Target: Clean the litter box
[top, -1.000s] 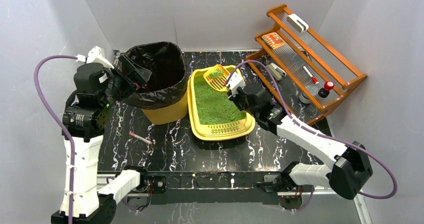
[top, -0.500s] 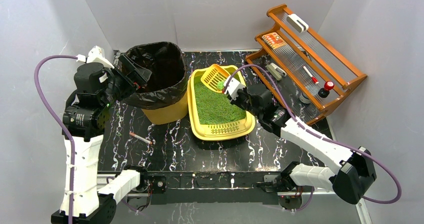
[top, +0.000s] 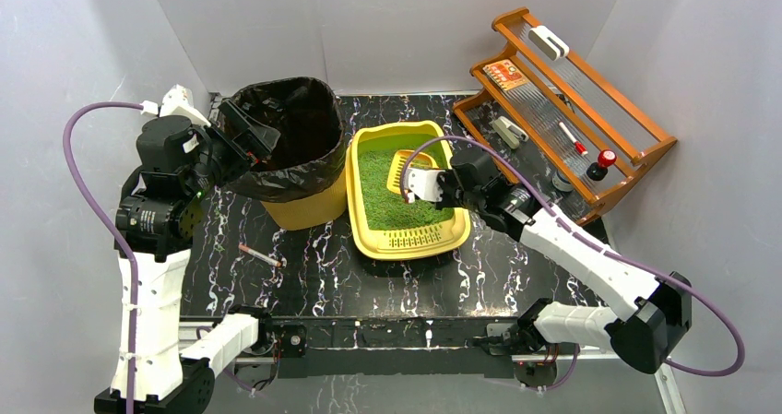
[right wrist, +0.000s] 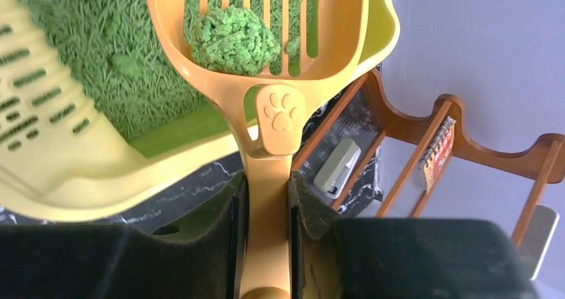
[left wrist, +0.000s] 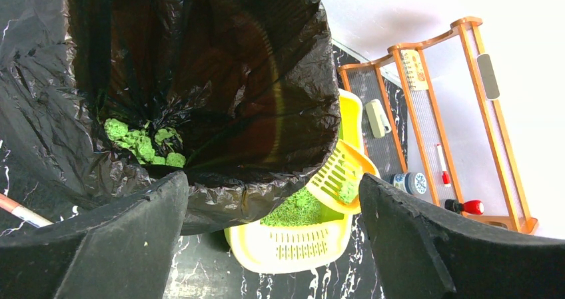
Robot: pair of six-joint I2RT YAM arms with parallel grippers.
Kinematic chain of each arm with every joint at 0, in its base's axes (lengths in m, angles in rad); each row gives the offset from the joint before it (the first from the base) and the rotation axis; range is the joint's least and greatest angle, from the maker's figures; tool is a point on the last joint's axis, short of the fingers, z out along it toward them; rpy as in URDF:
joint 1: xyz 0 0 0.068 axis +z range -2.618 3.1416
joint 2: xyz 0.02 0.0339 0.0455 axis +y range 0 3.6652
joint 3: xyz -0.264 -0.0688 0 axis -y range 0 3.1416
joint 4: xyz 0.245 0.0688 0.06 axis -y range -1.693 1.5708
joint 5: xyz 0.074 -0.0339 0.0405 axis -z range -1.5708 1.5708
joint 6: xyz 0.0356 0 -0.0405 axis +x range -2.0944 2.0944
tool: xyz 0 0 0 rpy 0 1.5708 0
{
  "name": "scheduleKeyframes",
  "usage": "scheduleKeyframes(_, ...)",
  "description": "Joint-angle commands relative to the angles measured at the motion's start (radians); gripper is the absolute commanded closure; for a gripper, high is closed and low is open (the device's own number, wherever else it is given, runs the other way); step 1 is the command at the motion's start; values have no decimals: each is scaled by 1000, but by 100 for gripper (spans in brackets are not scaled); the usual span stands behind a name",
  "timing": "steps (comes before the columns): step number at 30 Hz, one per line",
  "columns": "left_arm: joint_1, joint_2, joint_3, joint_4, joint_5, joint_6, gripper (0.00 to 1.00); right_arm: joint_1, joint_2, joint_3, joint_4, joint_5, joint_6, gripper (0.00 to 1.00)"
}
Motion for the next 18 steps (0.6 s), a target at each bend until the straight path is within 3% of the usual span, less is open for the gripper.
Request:
scheduleKeyframes(1, -4, -9, 4, 8, 4, 1, 4, -3, -11, 92, -127, 36, -161, 100)
scheduleKeyframes(18, -4, 1, 6, 12, 4, -4, 2, 16, 21, 145, -215, 105, -274, 100)
